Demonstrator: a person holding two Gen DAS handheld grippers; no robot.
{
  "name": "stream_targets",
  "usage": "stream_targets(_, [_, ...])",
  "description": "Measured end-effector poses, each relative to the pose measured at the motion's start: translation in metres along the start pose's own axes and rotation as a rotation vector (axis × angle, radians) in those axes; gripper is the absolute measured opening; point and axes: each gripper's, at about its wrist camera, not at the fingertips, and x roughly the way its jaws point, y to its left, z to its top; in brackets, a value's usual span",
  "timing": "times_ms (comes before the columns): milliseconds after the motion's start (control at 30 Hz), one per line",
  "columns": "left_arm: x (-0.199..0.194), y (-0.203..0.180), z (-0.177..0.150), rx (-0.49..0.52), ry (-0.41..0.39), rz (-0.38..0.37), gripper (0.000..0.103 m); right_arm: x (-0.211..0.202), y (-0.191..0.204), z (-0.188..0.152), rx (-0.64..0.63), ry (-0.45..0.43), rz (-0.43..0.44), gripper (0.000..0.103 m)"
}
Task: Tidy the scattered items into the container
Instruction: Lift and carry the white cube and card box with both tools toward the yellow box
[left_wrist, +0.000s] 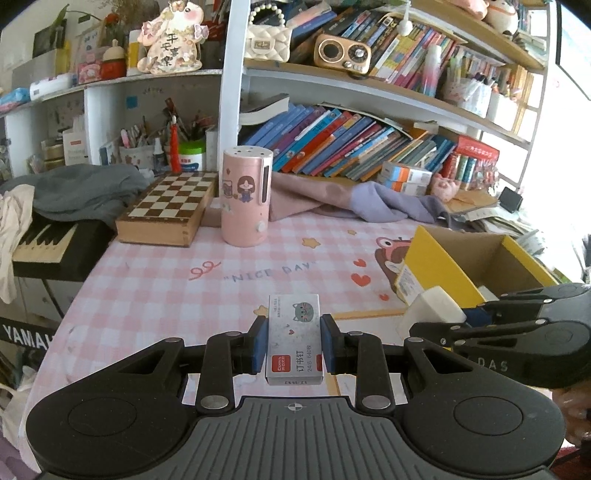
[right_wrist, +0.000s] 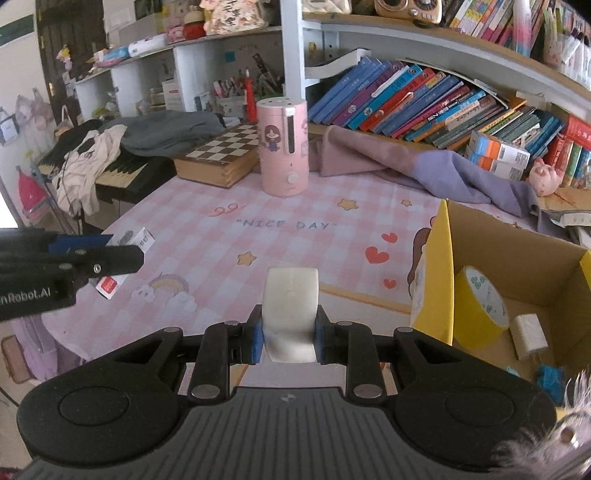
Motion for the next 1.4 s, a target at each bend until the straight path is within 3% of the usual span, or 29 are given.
stream_targets(800, [-0.091, -0.010, -0.069, -0.004, 0.005, -0.051, 0.028, -0.074, 0.051, -0.080, 0.050, -0.002, -0.020, 0.024])
stream_targets(1400, [-0.090, -0.050, -0.081, 0.090, 0.038, -0.190, 0.028, -0.118, 0.024, -0.123, 0.163, 0.002, -0.167, 0.024])
